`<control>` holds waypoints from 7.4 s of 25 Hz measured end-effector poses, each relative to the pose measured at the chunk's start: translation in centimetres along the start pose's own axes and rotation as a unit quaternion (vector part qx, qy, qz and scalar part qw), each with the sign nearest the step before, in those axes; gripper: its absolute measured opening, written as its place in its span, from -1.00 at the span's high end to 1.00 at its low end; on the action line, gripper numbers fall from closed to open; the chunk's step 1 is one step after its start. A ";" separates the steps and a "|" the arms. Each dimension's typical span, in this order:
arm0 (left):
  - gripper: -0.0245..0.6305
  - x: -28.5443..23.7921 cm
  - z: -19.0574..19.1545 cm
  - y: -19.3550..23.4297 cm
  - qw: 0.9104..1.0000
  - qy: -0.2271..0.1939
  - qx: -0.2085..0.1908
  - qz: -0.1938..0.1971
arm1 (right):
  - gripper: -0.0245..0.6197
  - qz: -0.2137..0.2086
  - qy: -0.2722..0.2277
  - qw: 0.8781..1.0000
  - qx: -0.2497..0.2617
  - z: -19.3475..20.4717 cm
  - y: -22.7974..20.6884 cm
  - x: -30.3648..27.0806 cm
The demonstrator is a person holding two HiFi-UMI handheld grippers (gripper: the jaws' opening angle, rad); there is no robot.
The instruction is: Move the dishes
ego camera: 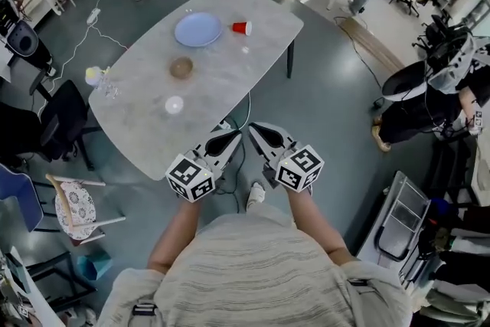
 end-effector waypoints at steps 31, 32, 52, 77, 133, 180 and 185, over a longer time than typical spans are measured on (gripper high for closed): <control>0.84 -20.1 -5.3 16.9 0.999 -0.008 0.010 -0.033 | 0.87 -0.007 0.020 1.000 0.019 -5.2 -22.7 -10.0; 0.84 -20.1 -5.8 18.1 0.999 -0.011 0.012 -0.036 | 0.87 -0.009 0.022 1.000 0.020 -5.4 -23.2 -11.2; 0.84 -23.1 -11.1 34.6 0.995 -0.027 0.029 -0.095 | 0.87 -0.059 0.086 0.994 0.042 -6.1 -32.3 -27.4; 0.84 -18.6 -5.2 44.5 0.895 -0.033 0.061 -0.441 | 0.86 -0.424 0.260 0.834 0.239 2.9 -33.2 -39.9; 0.62 -9.3 2.7 44.4 0.871 0.032 0.160 -0.464 | 0.80 -0.415 0.471 0.530 0.570 22.0 -34.7 -44.4; 0.62 -18.5 0.0 45.5 0.926 0.083 0.127 -0.346 | 0.70 -0.310 0.390 0.826 0.265 11.6 -34.4 -36.7; 0.62 -21.4 0.1 45.9 0.936 0.104 0.120 -0.313 | 0.70 -0.252 0.385 0.856 0.237 10.9 -38.1 -36.7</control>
Point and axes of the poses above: the fingertips, and each gripper's own axes: x backward along the fingers, y to its left, z out of its underside, the point moved 1 cm from there along x, backward along the fingers, and after that the axes turned 5 degrees about x, right-handed, at the moved point
